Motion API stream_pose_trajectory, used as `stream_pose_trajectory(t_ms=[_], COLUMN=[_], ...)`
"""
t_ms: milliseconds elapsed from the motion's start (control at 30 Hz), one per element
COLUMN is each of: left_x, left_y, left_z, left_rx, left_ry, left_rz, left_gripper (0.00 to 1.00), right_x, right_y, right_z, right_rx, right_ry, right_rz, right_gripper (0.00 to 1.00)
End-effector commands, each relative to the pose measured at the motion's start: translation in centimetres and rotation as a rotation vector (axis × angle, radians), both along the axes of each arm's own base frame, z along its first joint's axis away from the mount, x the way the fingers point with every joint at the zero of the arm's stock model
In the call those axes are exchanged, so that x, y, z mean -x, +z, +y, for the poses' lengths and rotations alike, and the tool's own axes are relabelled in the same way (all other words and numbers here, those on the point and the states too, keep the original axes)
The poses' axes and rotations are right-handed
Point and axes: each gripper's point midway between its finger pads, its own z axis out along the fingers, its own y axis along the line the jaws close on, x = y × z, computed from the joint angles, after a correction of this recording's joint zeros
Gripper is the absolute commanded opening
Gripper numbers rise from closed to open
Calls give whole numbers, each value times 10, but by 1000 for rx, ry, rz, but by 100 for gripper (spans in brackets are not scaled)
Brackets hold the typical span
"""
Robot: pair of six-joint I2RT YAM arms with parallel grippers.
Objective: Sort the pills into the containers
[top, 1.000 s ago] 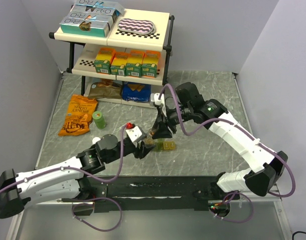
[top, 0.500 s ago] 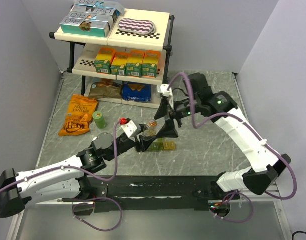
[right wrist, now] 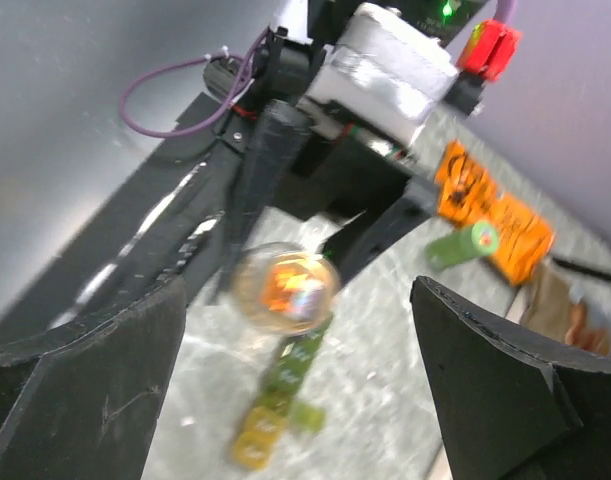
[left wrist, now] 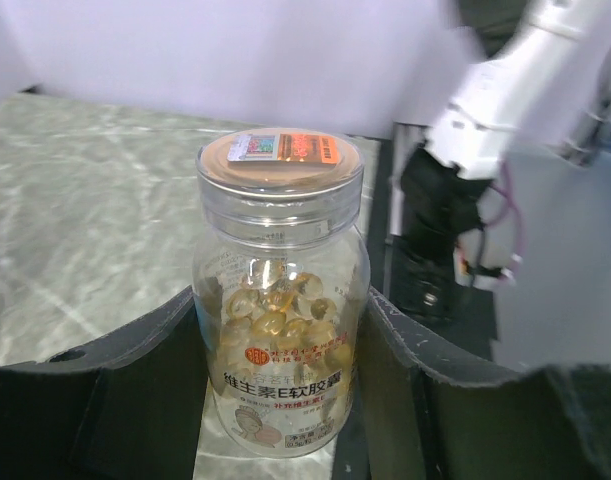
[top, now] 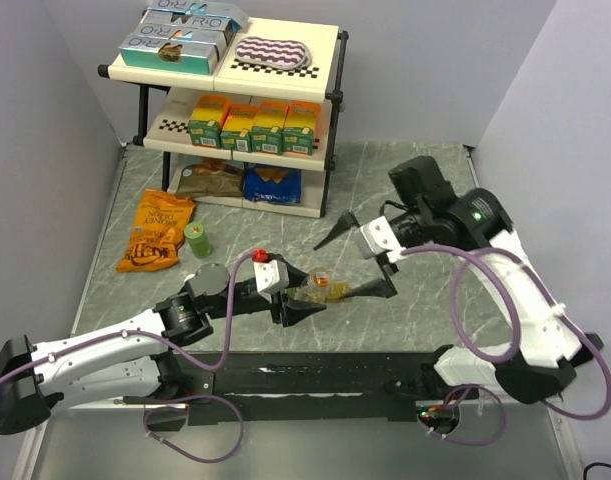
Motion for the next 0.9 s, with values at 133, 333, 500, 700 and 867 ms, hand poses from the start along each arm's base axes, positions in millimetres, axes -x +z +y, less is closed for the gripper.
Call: stream_pose_trajectory(t_ms=[133, 333, 500, 700, 867], left_x=[21, 20, 19, 22, 23], left_y=[24, 20, 19, 19, 20], left_z=[-9, -11, -6, -2, 0], left_rx=[18, -2, -11, -15, -8], left_ry=[-144, -146, -131, -138, -134], left_rz=[-55, -51, -56, -53, -55], left_gripper=[1, 1, 1, 1, 1], right_x=[41, 42, 40, 37, 36], right_y=[-40, -50, -52, -61, -64], right_z=[5, 5, 3, -1, -3], right_rx=[129, 178, 212, 250, 268], right_ry=[191, 175, 156, 137, 121], right_rz=[118, 126, 136, 136, 135], right_gripper=[93, 84, 76, 70, 64])
